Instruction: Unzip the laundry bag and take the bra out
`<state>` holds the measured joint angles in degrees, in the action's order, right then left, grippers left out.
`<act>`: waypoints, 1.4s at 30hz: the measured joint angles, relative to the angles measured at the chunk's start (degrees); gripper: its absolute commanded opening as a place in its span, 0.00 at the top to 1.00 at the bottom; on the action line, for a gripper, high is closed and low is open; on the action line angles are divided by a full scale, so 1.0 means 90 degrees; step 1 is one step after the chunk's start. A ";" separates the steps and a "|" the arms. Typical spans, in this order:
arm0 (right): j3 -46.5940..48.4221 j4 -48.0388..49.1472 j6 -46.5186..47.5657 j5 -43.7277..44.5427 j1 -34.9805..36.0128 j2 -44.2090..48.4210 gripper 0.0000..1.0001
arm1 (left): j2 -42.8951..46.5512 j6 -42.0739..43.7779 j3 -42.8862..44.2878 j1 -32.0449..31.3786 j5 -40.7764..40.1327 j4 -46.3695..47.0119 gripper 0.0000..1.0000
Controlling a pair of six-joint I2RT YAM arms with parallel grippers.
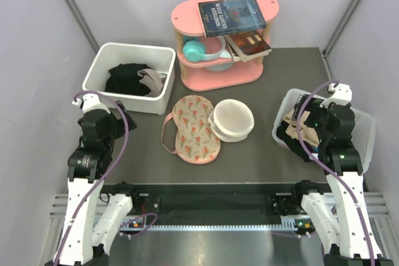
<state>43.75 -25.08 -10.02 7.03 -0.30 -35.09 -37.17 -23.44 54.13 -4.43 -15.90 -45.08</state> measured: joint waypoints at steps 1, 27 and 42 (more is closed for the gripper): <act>0.0039 -0.0066 0.0075 -0.0090 0.0000 -0.0036 0.06 | 0.0019 -0.0039 0.0000 0.0000 0.0005 -0.0005 0.01; 0.1292 0.0267 -0.0665 0.1472 0.5979 -0.3842 0.09 | 0.0323 -0.0809 -0.0304 0.0000 0.1078 -0.0010 0.01; 0.2154 0.0095 -0.0877 0.2800 0.6125 -0.6008 0.51 | 0.0835 -0.0850 -0.0372 0.0000 0.1076 -0.0721 0.01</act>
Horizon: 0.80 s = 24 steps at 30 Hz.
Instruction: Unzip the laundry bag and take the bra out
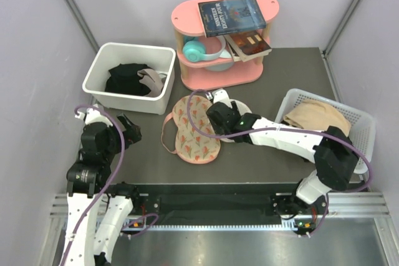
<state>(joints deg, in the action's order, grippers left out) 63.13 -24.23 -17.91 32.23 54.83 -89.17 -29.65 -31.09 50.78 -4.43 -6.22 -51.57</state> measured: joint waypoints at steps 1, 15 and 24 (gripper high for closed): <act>0.0000 -0.0027 -0.0034 -0.0007 -0.0051 -0.0022 0.59 | 0.0000 0.0049 0.0000 0.0000 0.0000 -0.0007 0.02; -0.1027 0.0440 -0.0792 -0.2089 -0.2477 0.1137 1.00 | -0.0821 0.0143 -0.0051 0.0000 0.0913 0.0430 0.07; -0.1353 0.0884 -0.1105 -0.2883 -0.2871 0.1151 1.00 | -0.1571 -0.0765 -0.0359 -0.1722 0.0556 0.1736 0.06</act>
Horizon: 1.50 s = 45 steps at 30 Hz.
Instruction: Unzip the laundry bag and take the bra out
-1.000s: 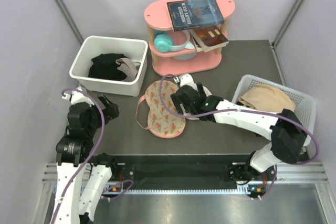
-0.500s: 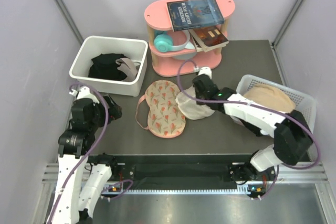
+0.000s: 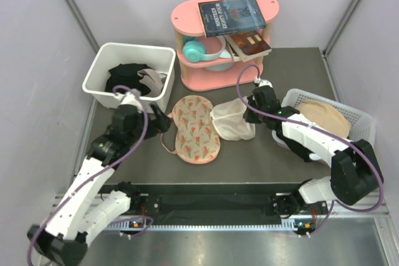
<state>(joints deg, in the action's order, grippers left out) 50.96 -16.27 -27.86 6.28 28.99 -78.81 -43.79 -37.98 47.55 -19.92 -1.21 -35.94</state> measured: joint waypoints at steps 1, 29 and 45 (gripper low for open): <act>-0.0015 0.0036 -0.0034 -0.0041 -0.0034 0.0000 1.00 | -0.0223 -0.0090 0.0000 -0.0512 -0.0153 0.0202 0.04; -0.0843 0.0046 -0.0226 -0.0209 -0.0670 0.0716 1.00 | -0.5761 -0.0665 0.1610 -0.2365 0.0561 0.3682 0.64; -0.0937 -0.0726 -0.0141 -0.0724 -0.0780 0.1387 0.27 | -0.5870 0.1319 0.2752 -0.2477 0.0678 0.2829 1.00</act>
<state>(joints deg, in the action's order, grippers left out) 42.52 -22.81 -29.12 -0.23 21.98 -66.32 -96.62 -26.11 72.31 -42.22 4.89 -10.48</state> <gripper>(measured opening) 0.597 0.069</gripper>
